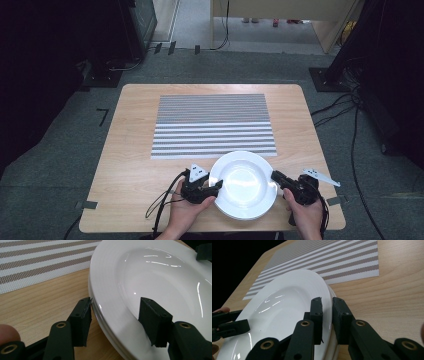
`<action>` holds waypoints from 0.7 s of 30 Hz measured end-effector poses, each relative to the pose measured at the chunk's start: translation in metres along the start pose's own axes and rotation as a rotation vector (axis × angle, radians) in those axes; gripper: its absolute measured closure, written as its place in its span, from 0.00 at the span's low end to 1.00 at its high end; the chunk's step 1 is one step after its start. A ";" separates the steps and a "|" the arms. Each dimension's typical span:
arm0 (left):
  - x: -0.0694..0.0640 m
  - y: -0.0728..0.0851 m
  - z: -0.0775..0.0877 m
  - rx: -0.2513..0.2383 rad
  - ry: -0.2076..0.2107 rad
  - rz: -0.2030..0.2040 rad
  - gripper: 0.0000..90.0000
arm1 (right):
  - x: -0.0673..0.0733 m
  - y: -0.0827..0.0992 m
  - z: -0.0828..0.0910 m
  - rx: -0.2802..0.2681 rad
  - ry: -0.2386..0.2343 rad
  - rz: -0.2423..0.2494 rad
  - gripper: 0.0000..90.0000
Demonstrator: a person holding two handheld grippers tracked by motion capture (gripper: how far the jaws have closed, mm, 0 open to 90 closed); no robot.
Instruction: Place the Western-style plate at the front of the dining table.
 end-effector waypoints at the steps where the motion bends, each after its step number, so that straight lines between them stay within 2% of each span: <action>1: 0.000 0.000 0.000 0.000 0.000 0.001 0.50 | 0.000 -0.001 0.000 -0.009 0.000 0.005 0.89; 7: 0.000 0.001 0.000 0.002 0.002 0.006 0.50 | 0.002 -0.003 0.001 -0.021 -0.012 -0.009 0.89; 11: 0.001 0.001 0.000 0.000 0.003 0.009 0.50 | 0.005 -0.005 0.002 -0.027 -0.038 -0.040 0.89; 16: 0.001 0.001 -0.001 -0.003 0.007 0.013 0.50 | 0.006 -0.004 -0.001 -0.014 -0.031 -0.049 0.87; 21: 0.001 0.001 -0.001 -0.006 0.011 0.020 0.50 | 0.008 -0.007 -0.003 -0.025 -0.039 -0.056 0.88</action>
Point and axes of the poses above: each handheld gripper's, and its own axes: z roughly backward along the jaws, y roughly out of its underside, x roughly to its left, the point moved 10 cm from there along -z, roughly forward along the jaws, and after that the axes turned 7 degrees about y, right-handed, at the moved point
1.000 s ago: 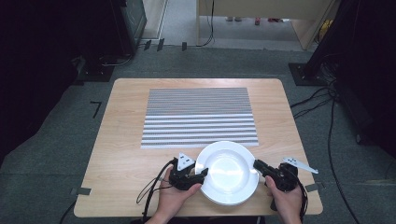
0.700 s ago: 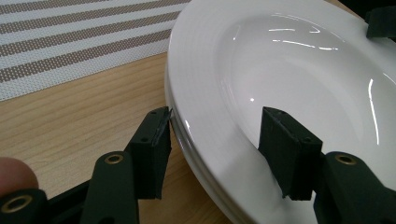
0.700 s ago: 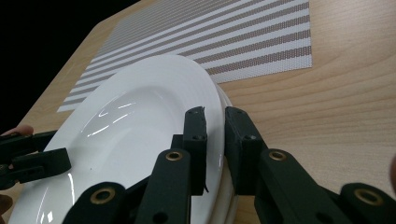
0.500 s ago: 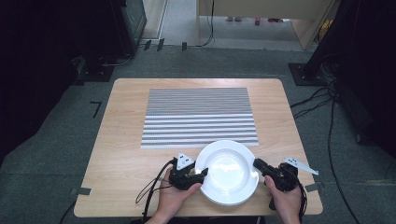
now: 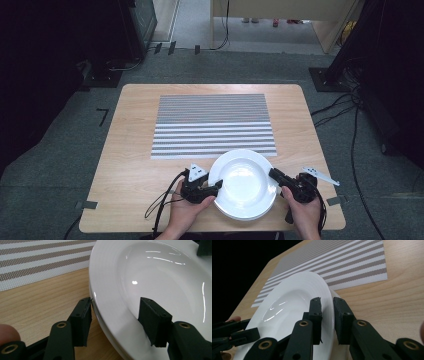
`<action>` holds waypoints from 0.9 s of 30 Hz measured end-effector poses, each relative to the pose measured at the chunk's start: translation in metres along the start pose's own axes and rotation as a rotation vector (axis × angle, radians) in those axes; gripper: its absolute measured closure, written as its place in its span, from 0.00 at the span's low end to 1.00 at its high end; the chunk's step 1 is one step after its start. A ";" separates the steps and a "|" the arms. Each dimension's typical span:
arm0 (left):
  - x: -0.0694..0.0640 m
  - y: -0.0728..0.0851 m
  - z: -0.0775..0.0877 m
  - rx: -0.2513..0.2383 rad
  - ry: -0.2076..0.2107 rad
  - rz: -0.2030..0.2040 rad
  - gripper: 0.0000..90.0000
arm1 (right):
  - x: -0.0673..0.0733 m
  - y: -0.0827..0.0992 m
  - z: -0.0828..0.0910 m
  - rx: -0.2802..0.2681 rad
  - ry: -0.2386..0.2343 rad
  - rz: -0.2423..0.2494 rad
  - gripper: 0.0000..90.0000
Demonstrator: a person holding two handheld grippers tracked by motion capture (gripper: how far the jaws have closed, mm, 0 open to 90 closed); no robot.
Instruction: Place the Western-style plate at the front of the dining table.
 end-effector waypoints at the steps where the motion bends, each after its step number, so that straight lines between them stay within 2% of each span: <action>1: 0.000 0.000 0.000 -0.002 0.000 0.000 0.50 | 0.001 -0.001 0.000 -0.005 -0.001 0.002 0.88; 5: 0.000 0.000 0.000 -0.009 -0.003 0.002 0.50 | 0.003 -0.004 -0.001 -0.019 -0.014 0.010 0.88; 8: 0.000 -0.001 0.001 -0.017 -0.008 -0.003 0.51 | 0.001 -0.002 -0.004 -0.004 -0.015 0.006 0.88; 13: 0.000 -0.005 0.005 -0.047 -0.025 -0.010 0.57 | -0.001 -0.002 -0.005 -0.004 -0.042 -0.024 0.89; 17: 0.000 -0.007 0.006 -0.061 -0.020 -0.005 0.60 | -0.001 -0.002 -0.006 -0.013 -0.042 -0.008 0.88; 22: 0.001 -0.007 0.007 -0.070 -0.006 0.005 0.61 | -0.003 0.002 -0.007 -0.001 -0.049 -0.030 0.88; 27: 0.002 -0.010 0.010 -0.093 0.012 0.027 0.64 | -0.002 -0.001 -0.008 -0.030 -0.064 -0.029 0.88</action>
Point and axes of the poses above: each handheld gripper's, and its own axes: z roughly backward along the jaws, y roughly out of its underside, x roughly to its left, the point moved 10 cm from there along -z, roughly forward along the jaws, and after that the axes turned 7 degrees about y, right-handed, at the moved point
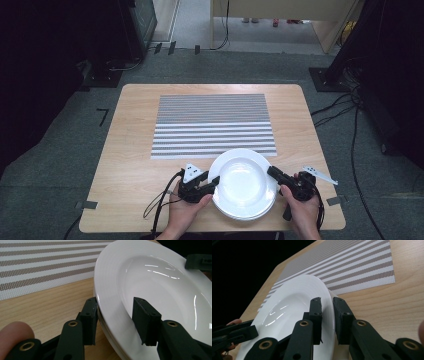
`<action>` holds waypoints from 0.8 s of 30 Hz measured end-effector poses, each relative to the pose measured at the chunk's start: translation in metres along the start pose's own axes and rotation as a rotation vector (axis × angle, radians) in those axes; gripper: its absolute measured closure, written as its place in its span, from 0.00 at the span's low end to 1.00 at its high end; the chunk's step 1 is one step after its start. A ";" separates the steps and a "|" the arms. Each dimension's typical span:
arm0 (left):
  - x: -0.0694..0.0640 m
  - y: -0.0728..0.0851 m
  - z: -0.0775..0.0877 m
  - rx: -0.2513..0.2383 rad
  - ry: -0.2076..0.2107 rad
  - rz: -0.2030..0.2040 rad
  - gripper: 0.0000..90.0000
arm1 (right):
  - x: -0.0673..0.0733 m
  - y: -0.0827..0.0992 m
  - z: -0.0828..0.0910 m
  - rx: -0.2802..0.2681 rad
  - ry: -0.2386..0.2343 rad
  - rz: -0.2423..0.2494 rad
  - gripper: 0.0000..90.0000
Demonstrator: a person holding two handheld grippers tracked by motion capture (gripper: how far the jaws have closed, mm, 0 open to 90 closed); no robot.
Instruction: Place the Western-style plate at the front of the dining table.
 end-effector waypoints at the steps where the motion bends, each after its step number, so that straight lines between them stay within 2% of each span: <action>1: 0.000 -0.001 0.000 -0.007 0.010 0.019 0.64 | 0.000 0.000 0.000 0.004 -0.002 -0.002 0.88; 8: 0.001 -0.001 0.002 -0.021 0.010 0.030 0.68 | -0.001 0.002 -0.003 -0.011 0.004 0.003 0.87; 14: 0.002 -0.003 0.004 -0.042 0.023 0.057 0.71 | 0.001 0.002 -0.003 -0.025 -0.010 0.002 0.87; 20: 0.002 -0.006 0.008 -0.068 0.038 0.086 0.73 | 0.003 0.003 -0.003 -0.017 -0.021 -0.004 0.87; 24: 0.004 -0.009 0.010 -0.074 0.036 0.103 0.75 | 0.007 0.002 -0.003 -0.023 -0.023 0.015 0.87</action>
Point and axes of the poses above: each handheld gripper's, and its own axes: z roughly backward along the jaws, y roughly out of its underside, x roughly to its left, the point moved 10 cm from there along -z, roughly forward along the jaws, and after that the axes turned 7 degrees about y, right-handed, at the moved point
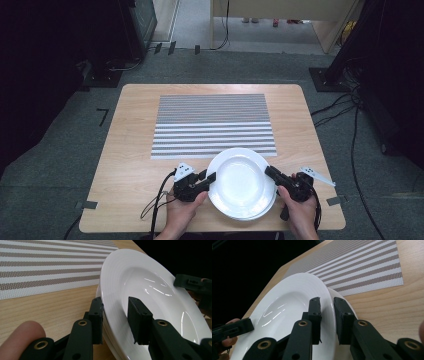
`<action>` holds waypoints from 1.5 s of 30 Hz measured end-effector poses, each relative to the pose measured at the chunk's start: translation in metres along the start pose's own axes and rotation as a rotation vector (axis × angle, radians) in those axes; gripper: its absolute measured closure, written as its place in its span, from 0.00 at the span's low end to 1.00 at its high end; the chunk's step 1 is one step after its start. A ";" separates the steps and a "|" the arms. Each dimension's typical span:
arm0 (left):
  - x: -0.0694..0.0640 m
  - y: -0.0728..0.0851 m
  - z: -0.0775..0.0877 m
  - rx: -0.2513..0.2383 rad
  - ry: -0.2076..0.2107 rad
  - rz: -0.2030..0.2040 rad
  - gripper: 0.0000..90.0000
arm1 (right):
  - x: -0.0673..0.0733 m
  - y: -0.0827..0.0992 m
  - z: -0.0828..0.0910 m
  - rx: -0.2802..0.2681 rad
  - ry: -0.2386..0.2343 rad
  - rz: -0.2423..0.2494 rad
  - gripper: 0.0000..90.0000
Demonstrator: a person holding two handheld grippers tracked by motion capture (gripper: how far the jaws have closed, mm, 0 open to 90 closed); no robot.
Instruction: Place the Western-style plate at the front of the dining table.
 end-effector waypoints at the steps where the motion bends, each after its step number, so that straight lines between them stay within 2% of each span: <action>1: 0.000 -0.001 0.000 0.000 -0.001 -0.001 0.75 | 0.000 0.000 0.000 0.004 -0.001 -0.012 0.87; 3: 0.002 -0.002 0.001 -0.004 0.002 0.001 0.75 | 0.002 -0.001 -0.001 0.000 -0.008 -0.030 0.87; 9: 0.003 -0.003 0.001 -0.009 0.000 -0.002 0.76 | 0.004 -0.002 0.000 -0.004 -0.017 -0.027 0.88; 15: 0.004 -0.004 0.000 -0.010 0.017 0.035 0.76 | 0.007 -0.005 0.003 -0.019 -0.025 -0.028 0.89; 18: 0.006 -0.005 0.000 -0.011 0.018 0.035 0.76 | 0.008 -0.006 0.002 -0.021 -0.020 -0.034 0.89; 26: 0.012 -0.012 0.002 -0.026 0.057 0.087 0.79 | 0.014 -0.010 0.000 -0.037 -0.025 -0.031 0.89; 31: 0.015 -0.015 0.002 -0.029 0.068 0.106 0.80 | 0.016 -0.012 -0.001 -0.040 -0.030 -0.037 0.90; 36: 0.015 -0.021 0.003 -0.039 0.076 0.105 0.80 | 0.021 -0.019 -0.001 -0.065 -0.038 -0.032 0.90; 45: 0.019 -0.029 0.001 -0.045 0.090 0.117 0.81 | 0.024 -0.029 -0.004 -0.075 -0.049 -0.033 0.89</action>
Point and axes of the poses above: each handheld gripper's, and its own axes: z roughly backward along the jaws, y roughly out of its underside, x roughly to its left, the point moved 10 cm from there along -z, roughly forward along the jaws, and after that the axes turned 7 degrees about y, right-handed, at the moved point
